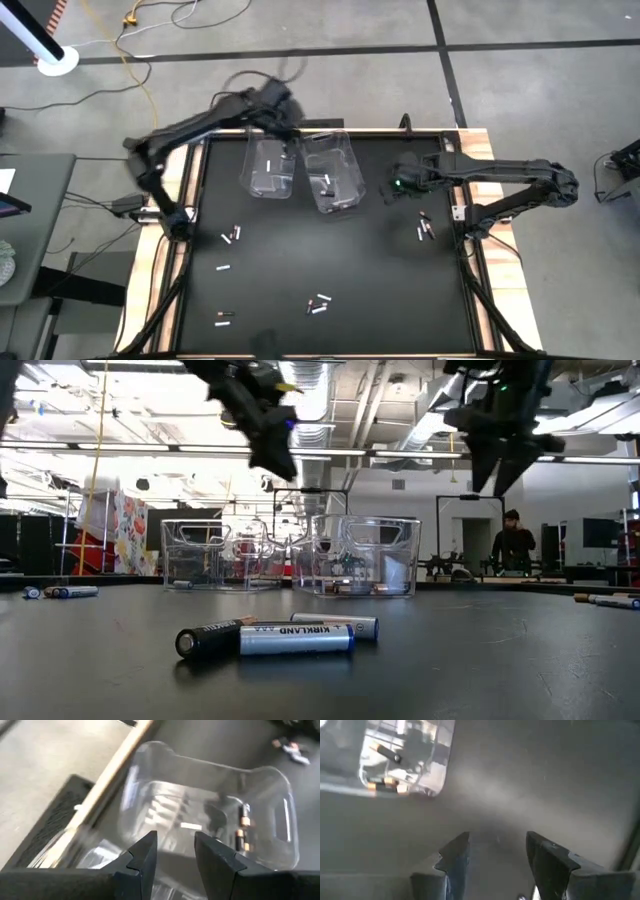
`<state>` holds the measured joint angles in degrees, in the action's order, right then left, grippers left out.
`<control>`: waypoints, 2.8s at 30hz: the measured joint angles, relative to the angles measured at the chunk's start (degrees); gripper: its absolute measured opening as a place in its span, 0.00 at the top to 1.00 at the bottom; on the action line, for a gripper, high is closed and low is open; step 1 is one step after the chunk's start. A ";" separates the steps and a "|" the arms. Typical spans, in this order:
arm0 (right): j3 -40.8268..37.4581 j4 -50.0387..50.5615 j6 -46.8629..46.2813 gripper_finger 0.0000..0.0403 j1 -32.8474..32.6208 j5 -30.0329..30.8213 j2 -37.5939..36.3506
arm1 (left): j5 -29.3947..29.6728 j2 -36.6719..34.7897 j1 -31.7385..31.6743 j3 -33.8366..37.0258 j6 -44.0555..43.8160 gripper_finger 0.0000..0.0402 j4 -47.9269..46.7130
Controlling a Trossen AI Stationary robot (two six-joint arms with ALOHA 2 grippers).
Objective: Sort batteries
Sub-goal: Adjust the transparent bins
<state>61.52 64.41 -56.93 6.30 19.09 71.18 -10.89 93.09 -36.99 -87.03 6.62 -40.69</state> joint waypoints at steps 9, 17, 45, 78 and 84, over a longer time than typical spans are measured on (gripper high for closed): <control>-15.94 -15.66 -9.46 0.70 -12.49 5.66 -7.95 | 6.42 -23.61 1.79 26.46 -15.32 0.69 9.60; -32.77 -56.33 7.70 0.98 -18.65 5.73 -9.55 | 15.28 -36.13 12.24 37.88 -24.80 0.73 12.04; -18.58 -77.44 28.09 0.98 -8.38 4.83 25.52 | 34.90 -35.07 0.48 45.52 -42.62 0.77 -1.29; -18.63 -87.46 29.58 0.98 1.62 -0.90 25.70 | 11.62 -23.61 -7.59 47.87 -33.62 0.98 15.32; -18.63 -87.25 29.56 0.98 0.64 -1.86 25.65 | 13.63 -23.61 -9.22 47.85 -31.01 0.98 19.16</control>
<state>42.89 -22.84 -27.38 6.94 17.23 96.83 2.74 69.47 -46.21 -39.18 -24.39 -21.54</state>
